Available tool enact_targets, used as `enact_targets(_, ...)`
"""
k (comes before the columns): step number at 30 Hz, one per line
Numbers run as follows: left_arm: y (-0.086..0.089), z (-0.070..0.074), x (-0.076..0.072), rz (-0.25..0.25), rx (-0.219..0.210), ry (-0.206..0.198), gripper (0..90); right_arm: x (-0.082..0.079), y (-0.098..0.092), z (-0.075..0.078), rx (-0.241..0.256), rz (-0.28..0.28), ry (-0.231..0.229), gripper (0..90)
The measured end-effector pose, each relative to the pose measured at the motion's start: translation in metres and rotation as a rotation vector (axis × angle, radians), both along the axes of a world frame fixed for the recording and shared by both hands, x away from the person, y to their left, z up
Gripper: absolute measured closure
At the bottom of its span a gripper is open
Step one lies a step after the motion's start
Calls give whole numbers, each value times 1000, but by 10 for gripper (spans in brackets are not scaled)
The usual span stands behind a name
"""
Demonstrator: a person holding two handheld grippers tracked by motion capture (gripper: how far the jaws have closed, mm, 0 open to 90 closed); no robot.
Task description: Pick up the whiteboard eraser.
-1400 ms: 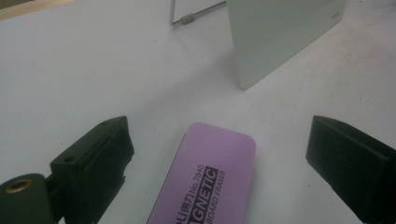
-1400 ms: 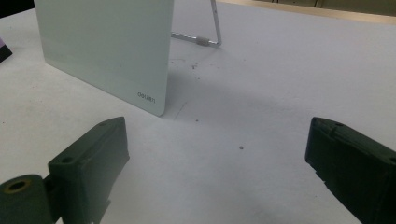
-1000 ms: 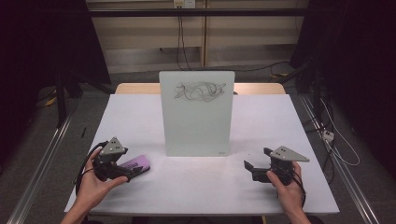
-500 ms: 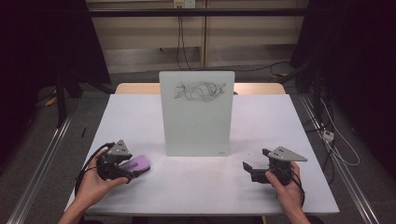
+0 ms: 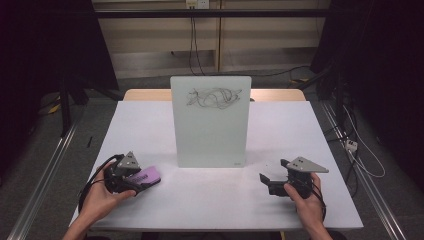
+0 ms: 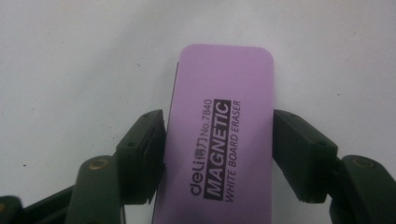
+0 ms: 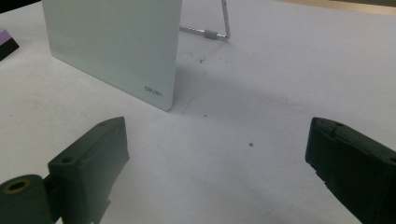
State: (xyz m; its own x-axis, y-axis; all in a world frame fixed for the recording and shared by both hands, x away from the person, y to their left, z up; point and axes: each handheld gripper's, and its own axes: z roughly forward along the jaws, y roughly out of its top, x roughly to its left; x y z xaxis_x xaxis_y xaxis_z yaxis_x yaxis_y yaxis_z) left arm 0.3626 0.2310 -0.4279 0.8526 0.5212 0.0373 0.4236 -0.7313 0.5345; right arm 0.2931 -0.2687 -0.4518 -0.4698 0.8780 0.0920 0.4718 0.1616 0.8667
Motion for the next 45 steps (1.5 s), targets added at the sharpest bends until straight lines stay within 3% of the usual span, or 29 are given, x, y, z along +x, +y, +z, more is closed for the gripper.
enact_targets(8, -4, 0, 3, -25, 33, 1, 386, 0, 1, 0, 2, 0, -2, 62)
enact_targets(22, -3, 0, 4, -9, 29, -4, 400, 0, 1, 0, 8, 6, -2, 61)
enact_targets(27, 2, 4, 4, 20, -20, -5, 401, 1, 1, 0, 14, 6, 2, 61)
enact_targets(33, 5, 10, -1, 66, -82, -47, 402, 3, 2, 0, 9, 11, 1, 61)
enact_targets(38, 5, 16, -5, 70, -133, -68, 401, 5, 2, -1, 16, -5, 9, 61)
enact_targets(39, 4, 16, -7, 89, -137, -90, 402, 6, 2, -1, 16, -6, 8, 61)
enact_targets(45, 3, 18, -9, 89, -241, -124, 402, 3, 2, 0, 10, -1, 5, 61)
